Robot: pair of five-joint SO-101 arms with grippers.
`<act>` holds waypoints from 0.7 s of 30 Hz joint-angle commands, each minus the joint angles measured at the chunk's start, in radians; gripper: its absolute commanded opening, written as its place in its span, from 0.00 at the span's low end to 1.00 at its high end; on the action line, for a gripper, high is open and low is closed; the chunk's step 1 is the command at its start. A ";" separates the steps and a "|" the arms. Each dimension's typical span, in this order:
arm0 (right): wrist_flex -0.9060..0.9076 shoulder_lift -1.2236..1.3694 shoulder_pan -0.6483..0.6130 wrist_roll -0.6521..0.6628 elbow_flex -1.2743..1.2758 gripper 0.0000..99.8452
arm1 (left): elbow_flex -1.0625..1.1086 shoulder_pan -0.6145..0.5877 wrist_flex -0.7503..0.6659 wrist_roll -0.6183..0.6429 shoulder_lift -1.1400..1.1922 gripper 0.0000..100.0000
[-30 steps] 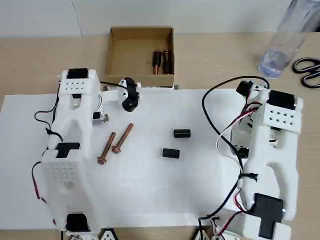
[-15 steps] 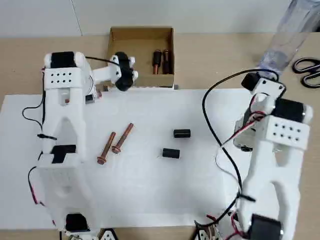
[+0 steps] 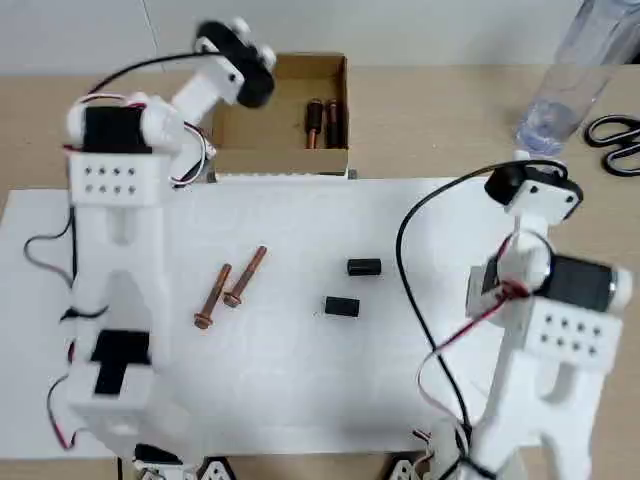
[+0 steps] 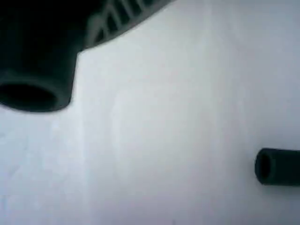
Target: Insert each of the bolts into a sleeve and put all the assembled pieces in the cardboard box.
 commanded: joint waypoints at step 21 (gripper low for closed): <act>-0.453 -0.785 -0.263 -0.055 0.539 0.00 | 0.357 0.012 -0.081 1.060 -0.516 0.00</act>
